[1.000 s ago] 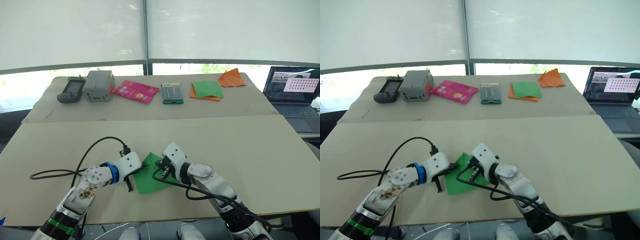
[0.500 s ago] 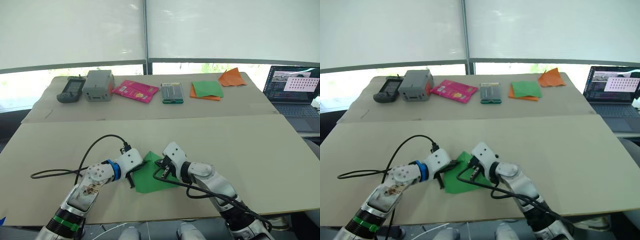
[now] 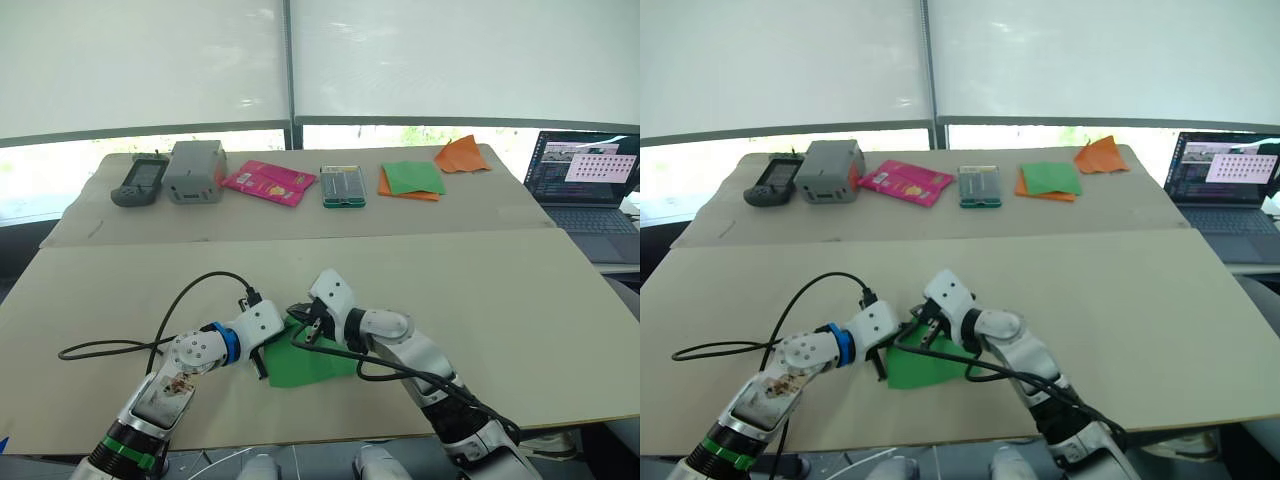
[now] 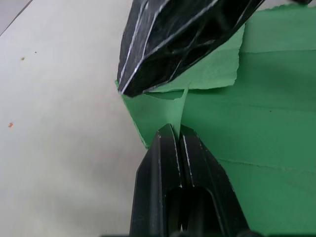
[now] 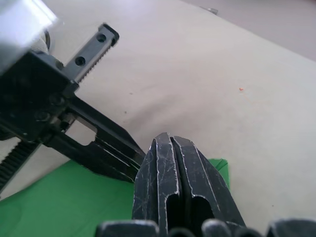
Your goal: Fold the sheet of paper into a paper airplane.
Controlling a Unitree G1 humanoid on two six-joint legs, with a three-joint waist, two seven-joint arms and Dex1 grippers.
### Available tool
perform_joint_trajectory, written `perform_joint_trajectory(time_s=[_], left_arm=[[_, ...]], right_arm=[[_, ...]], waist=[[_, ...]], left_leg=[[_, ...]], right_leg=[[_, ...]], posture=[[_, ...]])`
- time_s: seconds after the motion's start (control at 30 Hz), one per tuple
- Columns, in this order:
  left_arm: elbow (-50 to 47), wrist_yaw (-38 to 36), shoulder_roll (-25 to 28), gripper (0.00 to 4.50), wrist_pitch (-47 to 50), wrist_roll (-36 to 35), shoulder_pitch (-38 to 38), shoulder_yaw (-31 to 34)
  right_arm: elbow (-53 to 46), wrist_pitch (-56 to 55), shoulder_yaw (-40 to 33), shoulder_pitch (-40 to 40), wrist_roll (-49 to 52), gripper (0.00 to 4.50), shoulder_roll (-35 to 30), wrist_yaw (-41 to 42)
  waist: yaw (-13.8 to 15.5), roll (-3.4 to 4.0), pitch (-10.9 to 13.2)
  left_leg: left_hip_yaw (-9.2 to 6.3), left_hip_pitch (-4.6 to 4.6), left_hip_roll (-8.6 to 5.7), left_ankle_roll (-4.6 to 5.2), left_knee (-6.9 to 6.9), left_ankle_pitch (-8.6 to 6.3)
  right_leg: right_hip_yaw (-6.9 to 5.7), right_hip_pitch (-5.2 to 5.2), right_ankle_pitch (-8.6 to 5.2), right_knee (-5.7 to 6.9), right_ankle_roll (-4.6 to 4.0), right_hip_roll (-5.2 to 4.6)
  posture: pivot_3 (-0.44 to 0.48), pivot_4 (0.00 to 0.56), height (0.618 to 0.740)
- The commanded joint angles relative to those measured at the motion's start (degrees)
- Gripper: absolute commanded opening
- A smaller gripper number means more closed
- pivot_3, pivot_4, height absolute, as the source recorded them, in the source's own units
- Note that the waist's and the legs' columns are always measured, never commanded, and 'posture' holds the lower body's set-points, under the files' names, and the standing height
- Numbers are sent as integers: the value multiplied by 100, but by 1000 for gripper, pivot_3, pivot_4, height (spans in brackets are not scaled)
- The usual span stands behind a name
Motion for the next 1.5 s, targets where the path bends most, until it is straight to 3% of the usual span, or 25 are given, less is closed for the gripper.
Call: perform_joint_trajectory(time_s=[0.03,0.3,0.43,0.63,0.8,0.97,1.13,1.5], left_arm=[[55,-101,59,37,189,107,153,-147],[7,-130,103,37,152,130,164,-121],[-155,-279,168,1162,332,-180,189,148],[-599,-819,206,3146,1553,-1677,140,1147],[-296,-715,66,3146,1862,-2040,-163,1424],[-45,-658,-147,1583,2009,-2241,-444,1446],[511,-619,-254,23,1847,-1949,-848,1114],[1264,-813,-407,23,1575,-1687,-1397,592]], right_arm=[[223,-182,77,-78,-125,0,10,32],[518,-90,185,20,-329,0,-21,38],[501,-80,143,28,-343,0,10,46],[397,-34,127,60,-337,0,16,42],[290,5,145,110,-337,0,19,32],[203,37,170,195,-344,0,16,8],[99,87,148,233,-334,0,14,-32],[-197,266,72,378,-339,0,-53,-146]], waist=[[1,0,0],[0,7,-8],[-2,8,-9],[-27,4,3],[-9,-2,6],[-16,-2,6],[2,-2,6],[2,-4,5]], left_leg=[[0,0,0,0,0,0],[1,7,0,0,-2,0],[1,9,0,0,-3,0],[1,8,1,0,-5,0],[0,6,1,0,-2,0],[1,6,1,0,-2,0],[0,6,1,0,-2,0],[0,2,-1,1,2,1]], right_leg=[[0,-1,0,1,0,0],[0,3,0,3,-1,0],[0,3,-1,3,-1,0],[0,0,-1,6,-2,1],[0,1,-1,5,-1,1],[0,1,0,5,-1,2],[0,2,0,6,0,3],[0,2,3,6,5,4]], posture=[[0,150,740],[0,150,740],[0,150,740],[0,150,740],[0,150,740],[0,150,740],[0,150,740],[0,150,740]])
